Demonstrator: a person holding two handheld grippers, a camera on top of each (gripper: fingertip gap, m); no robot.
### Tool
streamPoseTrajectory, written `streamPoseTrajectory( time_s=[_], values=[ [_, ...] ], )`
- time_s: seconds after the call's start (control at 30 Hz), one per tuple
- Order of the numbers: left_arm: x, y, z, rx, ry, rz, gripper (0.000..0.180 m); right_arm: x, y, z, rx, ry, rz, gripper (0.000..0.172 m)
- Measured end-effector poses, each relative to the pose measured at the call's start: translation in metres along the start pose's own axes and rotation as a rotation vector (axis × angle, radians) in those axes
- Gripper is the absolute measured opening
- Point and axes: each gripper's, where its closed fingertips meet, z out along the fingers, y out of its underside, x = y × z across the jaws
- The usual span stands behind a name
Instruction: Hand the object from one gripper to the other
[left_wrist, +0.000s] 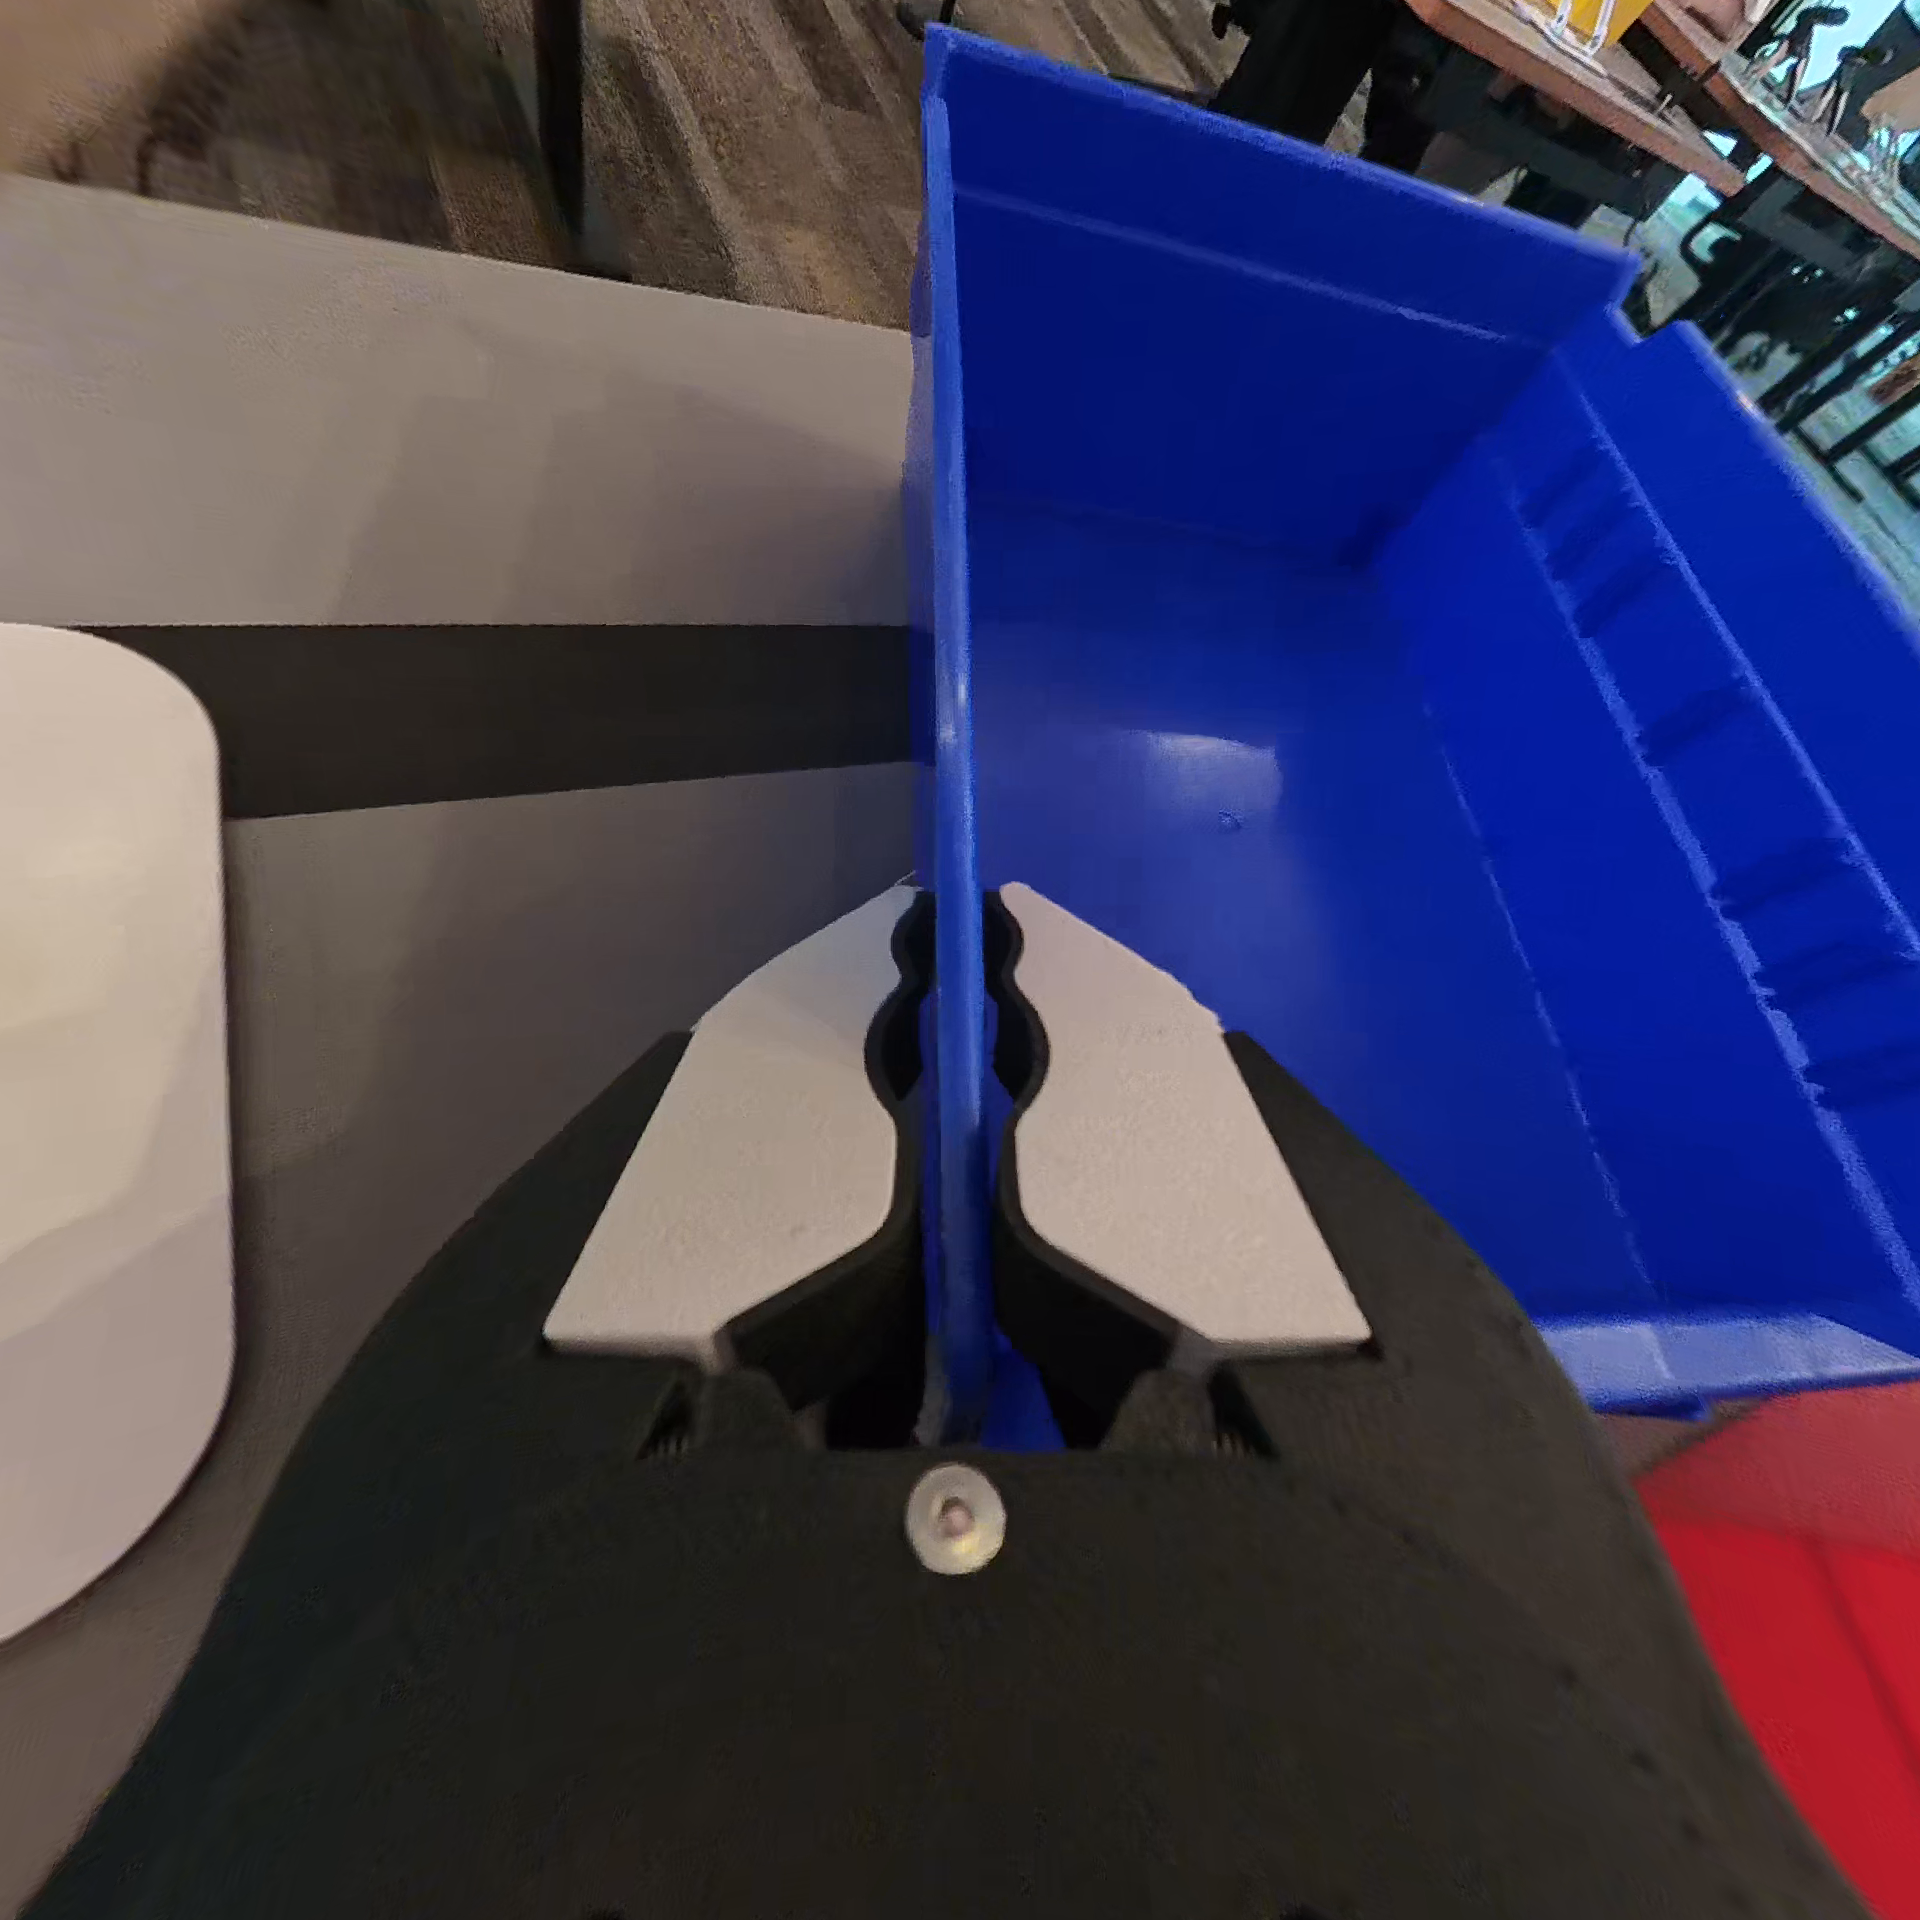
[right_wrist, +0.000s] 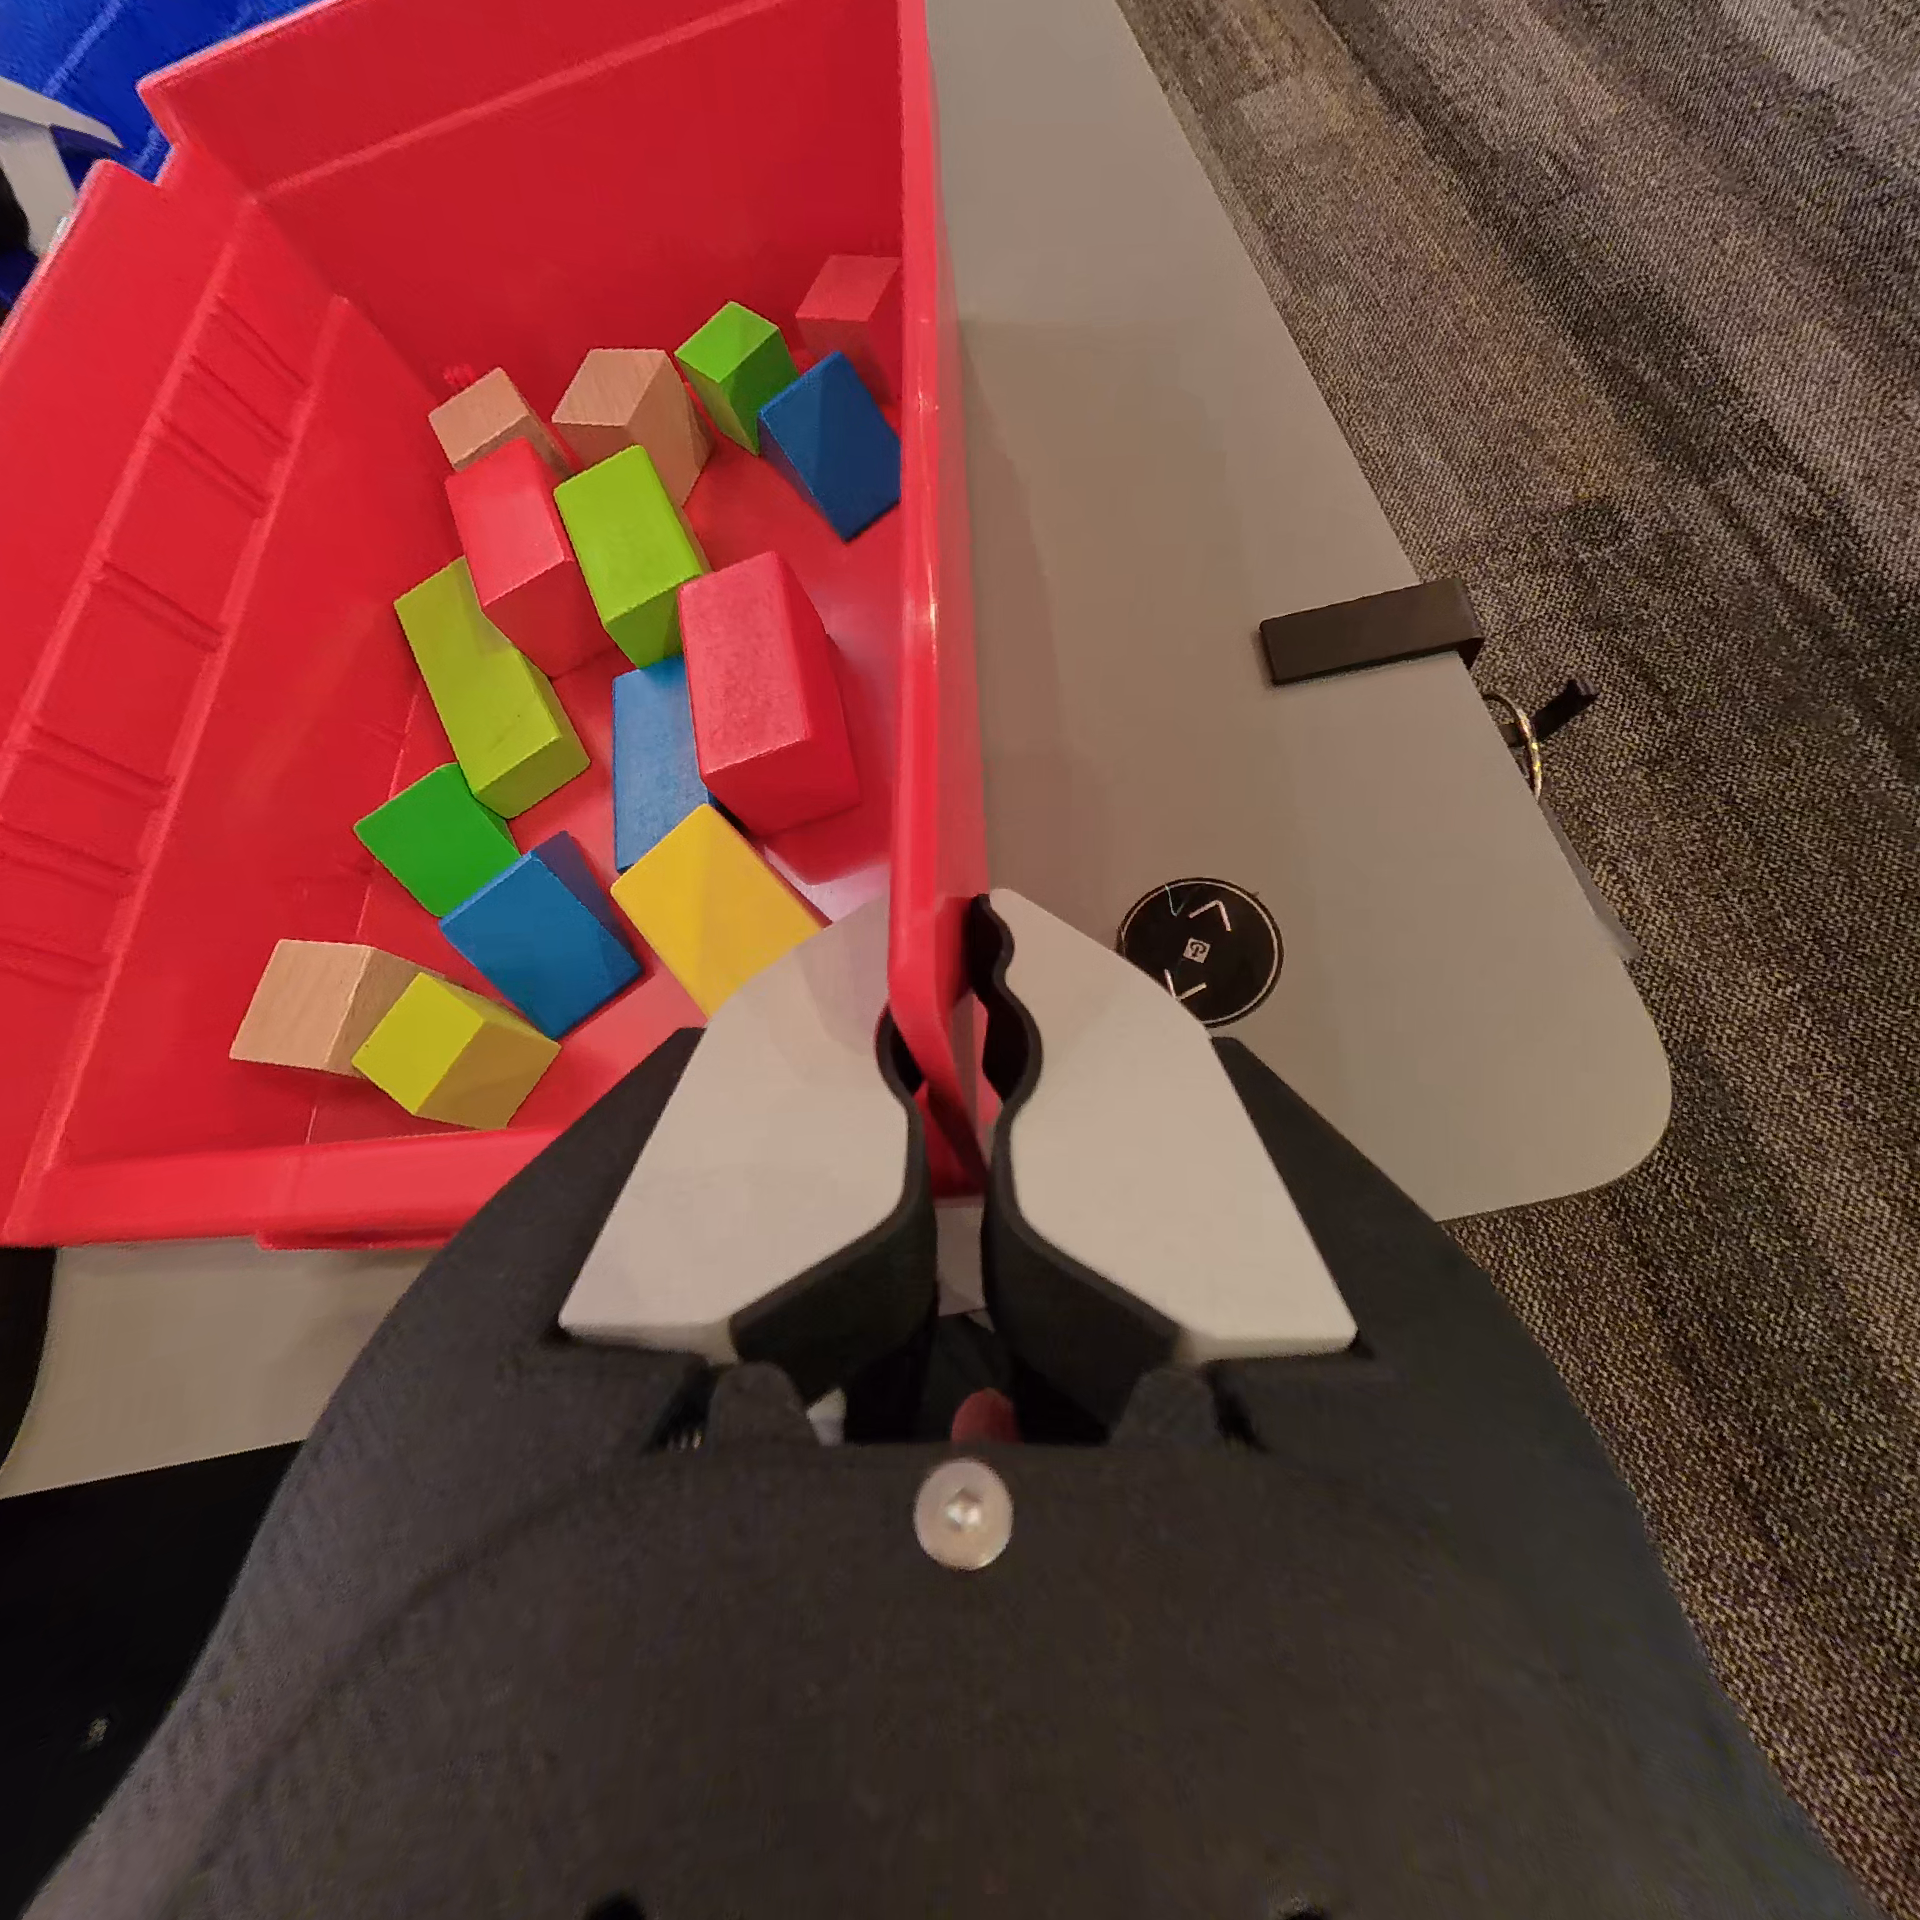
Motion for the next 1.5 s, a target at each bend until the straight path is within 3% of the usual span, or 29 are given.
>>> streamPoseTrajectory(
  time_s=[0.27, 0.4, 0.5, 0.6, 0.73, 0.97, 1.27, 1.5],
  values=[
    [0.028, 0.002, 0.002, -0.008, 0.165, -0.063, 0.045, -0.001, 0.000, 0.000, -0.001, -0.005, -0.006, 0.003],
    [0.031, 0.001, -0.006, 0.000, 0.228, -0.036, 0.054, 0.000, 0.000, 0.000, -0.002, -0.002, -0.015, 0.002],
    [0.023, -0.004, -0.019, 0.045, 0.199, 0.016, 0.069, 0.000, 0.000, 0.000, 0.003, -0.002, -0.010, 0.003],
    [0.023, -0.017, -0.045, 0.147, 0.145, 0.174, 0.081, 0.000, 0.000, 0.001, 0.006, -0.003, -0.009, 0.003],
    [0.057, -0.012, -0.085, 0.181, 0.281, 0.297, 0.079, 0.000, -0.001, 0.001, 0.006, -0.003, -0.010, 0.003],
    [0.143, 0.052, -0.149, -0.053, 0.635, 0.282, 0.074, -0.002, -0.003, 0.003, 0.021, -0.003, -0.013, 0.003],
    [0.199, 0.138, -0.138, -0.370, 0.813, 0.123, 0.086, -0.012, 0.001, -0.001, -0.013, 0.002, -0.040, 0.004],
    [0.214, 0.153, -0.147, -0.381, 0.872, 0.027, 0.086, -0.025, 0.004, -0.007, -0.062, -0.003, -0.055, 0.005]
  ],
)
